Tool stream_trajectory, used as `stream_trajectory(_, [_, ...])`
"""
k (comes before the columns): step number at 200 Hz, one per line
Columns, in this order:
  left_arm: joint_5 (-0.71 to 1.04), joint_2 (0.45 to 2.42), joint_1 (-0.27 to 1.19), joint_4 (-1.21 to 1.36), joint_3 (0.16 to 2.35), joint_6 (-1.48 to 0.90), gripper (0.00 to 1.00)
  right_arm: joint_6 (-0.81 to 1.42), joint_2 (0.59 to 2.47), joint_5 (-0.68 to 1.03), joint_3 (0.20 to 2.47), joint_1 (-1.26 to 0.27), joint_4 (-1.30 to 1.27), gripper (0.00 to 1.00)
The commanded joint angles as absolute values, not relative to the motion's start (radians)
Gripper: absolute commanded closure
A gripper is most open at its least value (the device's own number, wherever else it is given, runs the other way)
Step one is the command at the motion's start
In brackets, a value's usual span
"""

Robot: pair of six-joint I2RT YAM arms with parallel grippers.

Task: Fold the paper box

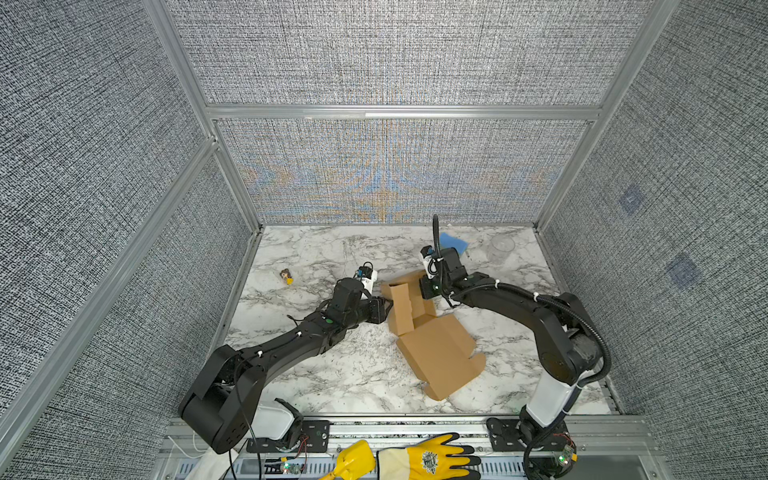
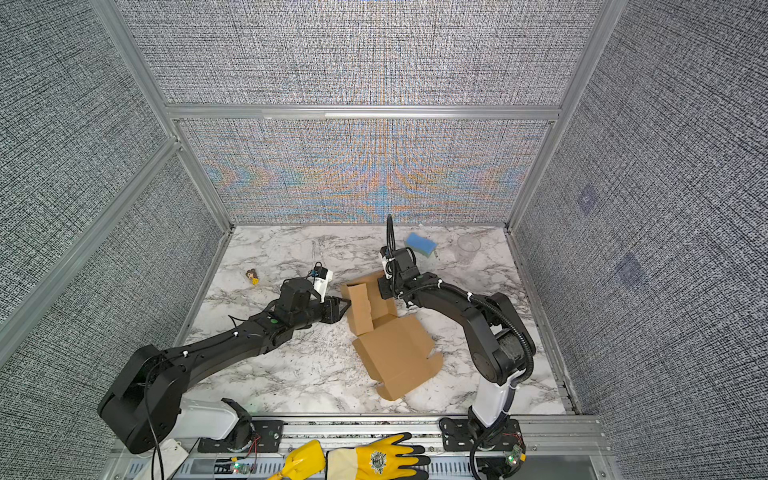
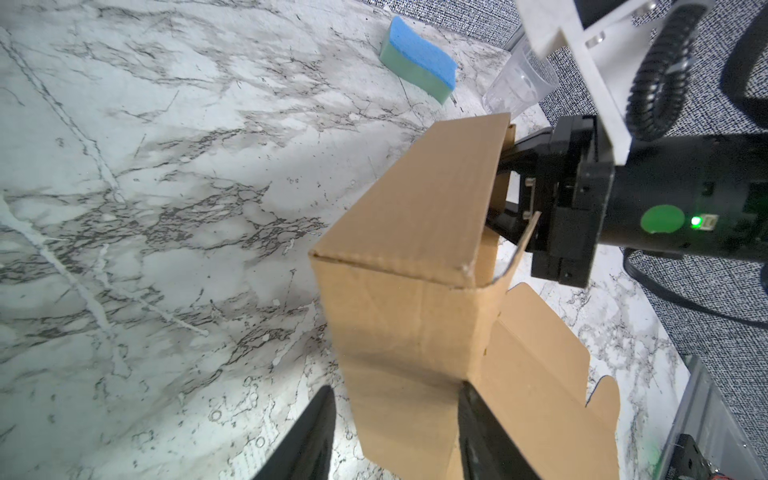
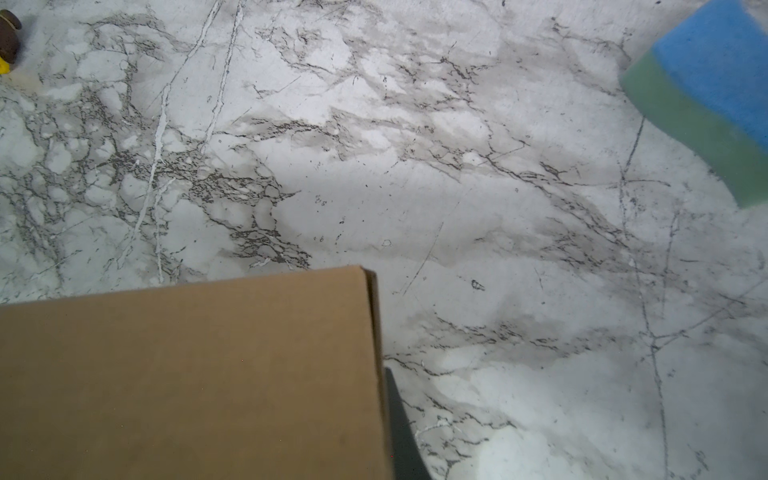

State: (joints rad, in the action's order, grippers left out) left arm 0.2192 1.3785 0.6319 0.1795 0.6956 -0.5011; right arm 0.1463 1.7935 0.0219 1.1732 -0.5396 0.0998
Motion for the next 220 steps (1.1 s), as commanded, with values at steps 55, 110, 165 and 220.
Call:
stream_trajectory(55, [0.23,1.357,0.646,0.207,0.683,-0.504,0.53,0.154,1.789,0.044,1.18,-0.547,0.09,1.0])
stream_trajectory(110, [0.171,1.389,0.646,0.155,0.709,-0.491,0.53,0.152,1.777,0.043,1.175,-0.558,0.091,1.0])
stream_trajectory(165, [0.08,1.419,0.647,0.074,0.757,-0.495,0.49,0.146,1.765,0.041,1.173,-0.565,0.089,1.0])
stream_trajectory(220, [-0.013,1.451,0.664,0.012,0.804,-0.493,0.48,0.137,1.75,0.038,1.173,-0.572,0.089,1.0])
